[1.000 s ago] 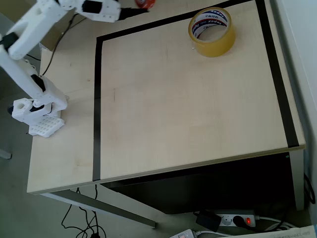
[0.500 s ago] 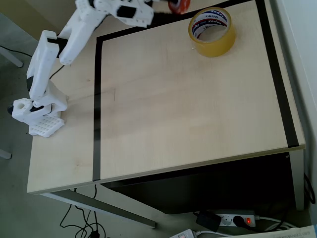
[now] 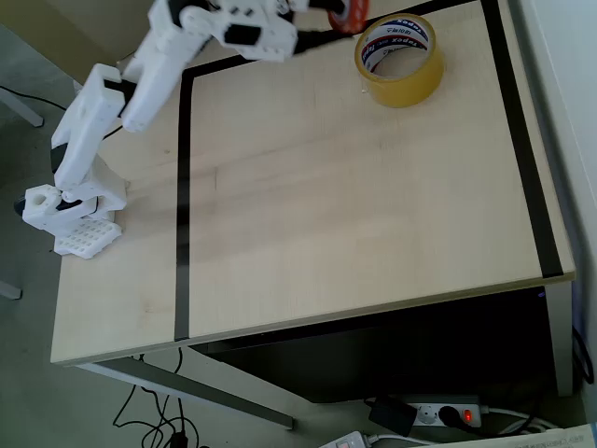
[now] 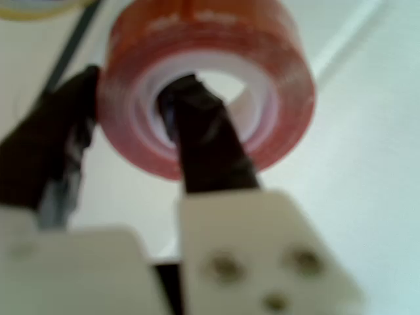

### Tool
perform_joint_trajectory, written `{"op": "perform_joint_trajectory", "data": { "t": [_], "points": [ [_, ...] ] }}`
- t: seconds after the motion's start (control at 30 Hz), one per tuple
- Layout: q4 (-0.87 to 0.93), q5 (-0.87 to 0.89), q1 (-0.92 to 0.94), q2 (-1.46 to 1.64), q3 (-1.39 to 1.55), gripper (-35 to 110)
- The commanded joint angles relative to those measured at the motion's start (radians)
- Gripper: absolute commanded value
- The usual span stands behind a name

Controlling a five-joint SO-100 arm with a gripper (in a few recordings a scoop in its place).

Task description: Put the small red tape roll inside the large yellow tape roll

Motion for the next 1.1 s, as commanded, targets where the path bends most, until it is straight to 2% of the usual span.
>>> {"op": "perform_joint_trajectory", "data": {
  "t": [0.0,0.63,0.77,1.07],
  "points": [
    [-0.067,-0.041,0.006,0.018,-0.084,0],
    [-0.173,-0.041,0.009,-0.115,-0.094,0],
    [-0.153,-0.041,-0.005,-0.135,-0.118,12],
    [-0.097,-0.041,-0.017,-0.138,-0.135,19]
  ]
}}
